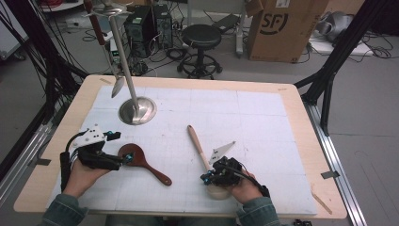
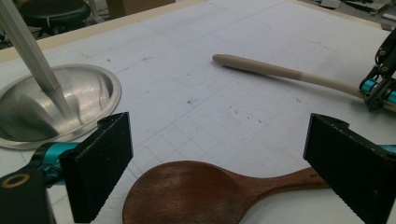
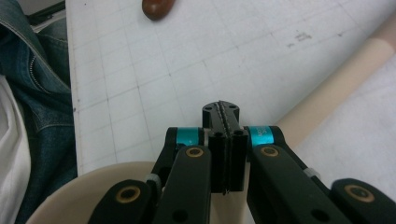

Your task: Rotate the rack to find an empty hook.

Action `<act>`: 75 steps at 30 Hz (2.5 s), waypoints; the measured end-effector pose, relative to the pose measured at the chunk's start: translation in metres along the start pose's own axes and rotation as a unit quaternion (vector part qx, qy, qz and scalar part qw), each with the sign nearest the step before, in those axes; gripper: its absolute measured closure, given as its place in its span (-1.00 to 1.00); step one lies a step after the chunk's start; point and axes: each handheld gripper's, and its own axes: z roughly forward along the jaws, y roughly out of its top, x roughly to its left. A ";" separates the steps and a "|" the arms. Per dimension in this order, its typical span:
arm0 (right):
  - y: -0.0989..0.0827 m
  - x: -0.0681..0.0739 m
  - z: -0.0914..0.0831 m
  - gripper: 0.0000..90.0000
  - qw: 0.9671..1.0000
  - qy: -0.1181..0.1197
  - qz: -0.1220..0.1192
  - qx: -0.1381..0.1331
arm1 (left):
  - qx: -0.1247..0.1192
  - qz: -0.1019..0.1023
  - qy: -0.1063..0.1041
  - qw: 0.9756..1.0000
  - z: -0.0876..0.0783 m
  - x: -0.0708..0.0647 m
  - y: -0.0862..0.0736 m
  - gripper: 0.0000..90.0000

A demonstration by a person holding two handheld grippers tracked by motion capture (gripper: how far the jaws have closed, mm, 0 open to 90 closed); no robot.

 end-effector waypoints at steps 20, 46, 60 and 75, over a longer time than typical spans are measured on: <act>-0.003 -0.005 -0.010 1.00 1.000 -0.017 0.007 -0.007 | 0.001 0.002 0.000 1.000 0.000 0.000 0.000 -0.80; 0.007 -0.055 -0.003 0.99 0.990 -0.084 0.095 -0.056 | 0.003 0.003 0.000 1.000 0.001 -0.001 0.000 -0.80; 0.013 -0.052 0.003 0.99 0.991 -0.082 0.085 -0.063 | 0.002 0.003 0.002 1.000 0.001 0.000 0.000 -0.80; 0.012 -0.049 0.005 1.00 0.991 -0.084 0.085 -0.057 | 0.003 0.003 -0.003 1.000 0.001 -0.001 0.000 -0.80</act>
